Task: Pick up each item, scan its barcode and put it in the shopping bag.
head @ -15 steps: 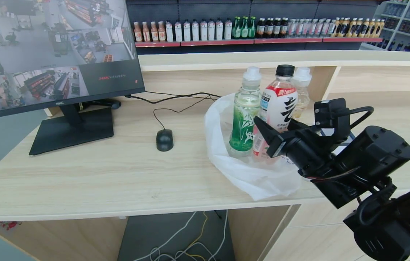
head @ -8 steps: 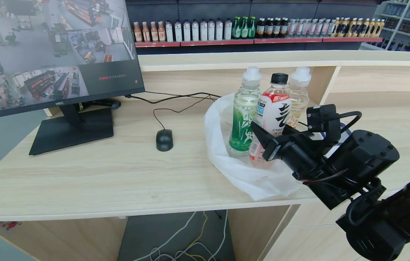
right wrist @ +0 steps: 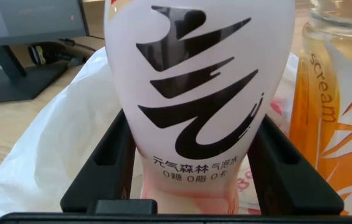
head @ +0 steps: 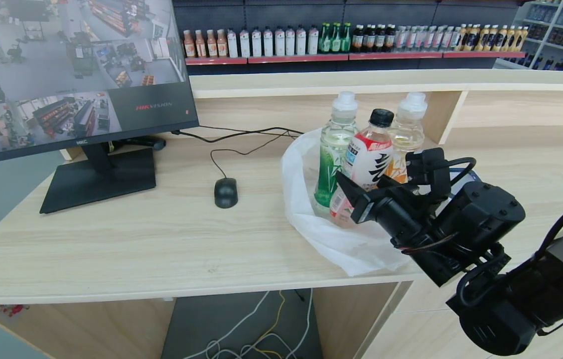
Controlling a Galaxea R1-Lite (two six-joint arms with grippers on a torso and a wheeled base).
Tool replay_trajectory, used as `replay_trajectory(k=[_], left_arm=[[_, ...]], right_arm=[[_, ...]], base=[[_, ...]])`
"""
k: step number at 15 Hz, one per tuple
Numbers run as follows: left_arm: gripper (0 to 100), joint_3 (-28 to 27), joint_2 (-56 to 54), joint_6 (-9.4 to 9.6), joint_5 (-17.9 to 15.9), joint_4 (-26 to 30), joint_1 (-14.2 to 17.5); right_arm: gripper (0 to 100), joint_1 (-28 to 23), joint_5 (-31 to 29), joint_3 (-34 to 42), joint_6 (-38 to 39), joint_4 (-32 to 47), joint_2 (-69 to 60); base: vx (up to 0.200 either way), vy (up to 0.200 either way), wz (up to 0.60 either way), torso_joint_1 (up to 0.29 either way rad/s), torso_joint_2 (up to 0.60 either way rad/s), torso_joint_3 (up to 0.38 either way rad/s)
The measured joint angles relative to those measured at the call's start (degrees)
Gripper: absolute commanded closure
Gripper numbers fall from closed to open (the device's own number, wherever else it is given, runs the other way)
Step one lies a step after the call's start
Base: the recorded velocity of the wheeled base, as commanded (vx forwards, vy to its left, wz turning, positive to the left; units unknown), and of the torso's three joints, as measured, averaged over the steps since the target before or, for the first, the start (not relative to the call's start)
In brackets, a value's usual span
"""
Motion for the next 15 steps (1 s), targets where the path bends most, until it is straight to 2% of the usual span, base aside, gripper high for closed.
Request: replay_trajectory(k=[15], left_arm=[[0, -0.02, 0.00, 0.01, 0.00, 0.00, 0.00]], right_arm=[[100, 0.28, 0.11, 4.56, -2.51, 0.02, 0.02]], base=[[0.000, 0.000, 0.00, 0.000, 0.00, 0.000]])
